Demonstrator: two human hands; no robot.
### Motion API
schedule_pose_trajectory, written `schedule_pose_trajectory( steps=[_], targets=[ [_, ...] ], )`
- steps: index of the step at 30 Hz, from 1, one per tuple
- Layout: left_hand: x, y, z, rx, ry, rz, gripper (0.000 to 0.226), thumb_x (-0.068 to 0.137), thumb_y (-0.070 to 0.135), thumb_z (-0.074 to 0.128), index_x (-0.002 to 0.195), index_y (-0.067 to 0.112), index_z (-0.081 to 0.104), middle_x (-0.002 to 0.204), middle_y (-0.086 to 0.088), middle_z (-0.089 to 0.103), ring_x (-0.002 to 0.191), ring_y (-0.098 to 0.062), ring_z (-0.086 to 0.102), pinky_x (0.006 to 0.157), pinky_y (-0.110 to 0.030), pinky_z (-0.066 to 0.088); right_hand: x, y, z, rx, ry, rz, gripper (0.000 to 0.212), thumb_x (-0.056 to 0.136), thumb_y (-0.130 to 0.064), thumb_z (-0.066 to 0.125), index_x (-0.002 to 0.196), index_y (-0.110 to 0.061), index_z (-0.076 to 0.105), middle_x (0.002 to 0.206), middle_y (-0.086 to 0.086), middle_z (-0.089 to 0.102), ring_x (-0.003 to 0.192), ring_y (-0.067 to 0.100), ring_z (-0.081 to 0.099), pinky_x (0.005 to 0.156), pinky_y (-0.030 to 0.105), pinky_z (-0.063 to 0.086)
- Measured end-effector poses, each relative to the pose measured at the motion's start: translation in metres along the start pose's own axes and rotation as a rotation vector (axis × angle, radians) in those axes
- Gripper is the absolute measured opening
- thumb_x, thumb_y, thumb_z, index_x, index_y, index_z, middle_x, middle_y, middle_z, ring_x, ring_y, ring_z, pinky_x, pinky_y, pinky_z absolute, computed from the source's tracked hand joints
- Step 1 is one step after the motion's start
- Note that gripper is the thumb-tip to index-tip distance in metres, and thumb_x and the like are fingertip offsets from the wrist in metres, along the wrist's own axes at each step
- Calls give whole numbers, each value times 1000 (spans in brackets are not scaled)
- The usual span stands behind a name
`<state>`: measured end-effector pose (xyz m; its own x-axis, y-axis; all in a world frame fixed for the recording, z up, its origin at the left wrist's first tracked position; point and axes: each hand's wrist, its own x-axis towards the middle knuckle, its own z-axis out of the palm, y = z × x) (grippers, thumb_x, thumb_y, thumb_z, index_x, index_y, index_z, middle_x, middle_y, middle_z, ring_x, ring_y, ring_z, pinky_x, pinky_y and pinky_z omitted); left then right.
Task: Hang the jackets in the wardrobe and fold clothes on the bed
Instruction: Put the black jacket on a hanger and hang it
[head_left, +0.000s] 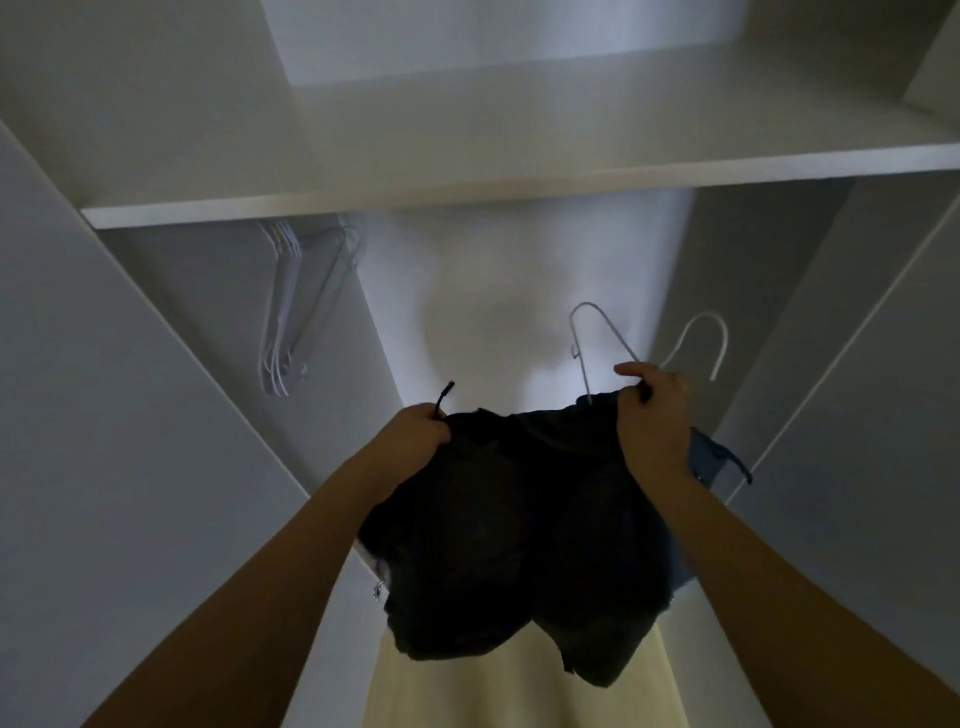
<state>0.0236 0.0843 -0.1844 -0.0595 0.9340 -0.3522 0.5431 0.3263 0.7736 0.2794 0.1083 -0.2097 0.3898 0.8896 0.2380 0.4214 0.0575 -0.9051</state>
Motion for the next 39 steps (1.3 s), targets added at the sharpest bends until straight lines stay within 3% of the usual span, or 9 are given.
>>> schedule_pose_trajectory(
  steps=[8,12,18,24,28,32,34,37,39],
  targets=[
    [1,-45,-14,308,-426,-138,14,64,22,50,57,15,41,67,-1,46,63,-16,45,64,-25,38,-6,-35,20,57,99,-114,28,80,7,52,87,-18,40,78,-3,44,67,7,43,63,21,38],
    [12,-70,-18,395,-683,-373,22,79,19,60,97,8,66,90,-7,65,69,-21,64,67,-32,57,-9,-49,33,107,61,-82,32,78,6,56,94,-15,38,75,-7,40,60,-2,42,59,12,38],
    [79,-42,-35,161,-215,-75,39,94,23,58,131,14,52,115,-10,56,101,-27,56,74,-33,47,-3,-78,27,117,-37,-158,36,80,7,55,106,-18,51,69,-2,46,51,-4,45,50,6,39],
    [109,-11,30,-62,-417,57,90,81,53,70,153,30,22,153,-2,34,130,-19,41,88,-23,36,2,-93,11,147,-74,-118,12,85,-13,63,82,-25,65,58,-5,52,53,4,46,50,14,41],
    [120,0,75,-3,-484,253,43,88,39,65,121,11,63,120,-10,64,110,-30,60,96,-38,48,12,-97,-9,101,14,-122,35,89,-38,65,73,-8,55,54,-13,43,51,-1,41,51,11,39],
    [128,18,89,-10,-298,315,18,97,17,47,85,9,59,92,-9,60,90,-25,55,76,-33,41,22,-105,-42,86,62,-130,40,92,-37,60,86,2,57,68,1,51,63,6,46,60,20,42],
    [128,24,88,32,-414,315,10,95,22,54,94,12,52,95,-6,55,90,-20,51,76,-32,38,25,-109,-60,104,78,-101,37,93,-36,60,90,1,61,76,8,54,71,12,49,69,30,44],
    [124,27,102,5,-651,235,40,91,14,66,125,8,46,114,-10,53,101,-25,54,94,-37,44,29,-117,-79,92,90,-91,24,94,-35,59,80,-17,66,74,2,56,71,10,52,71,29,44],
    [119,27,115,-45,-617,208,20,94,-1,55,112,6,51,104,-13,51,88,-24,53,87,-34,43,31,-118,-88,77,90,-98,23,94,-36,58,75,-25,65,72,-6,60,70,5,54,70,24,45]
  ],
)
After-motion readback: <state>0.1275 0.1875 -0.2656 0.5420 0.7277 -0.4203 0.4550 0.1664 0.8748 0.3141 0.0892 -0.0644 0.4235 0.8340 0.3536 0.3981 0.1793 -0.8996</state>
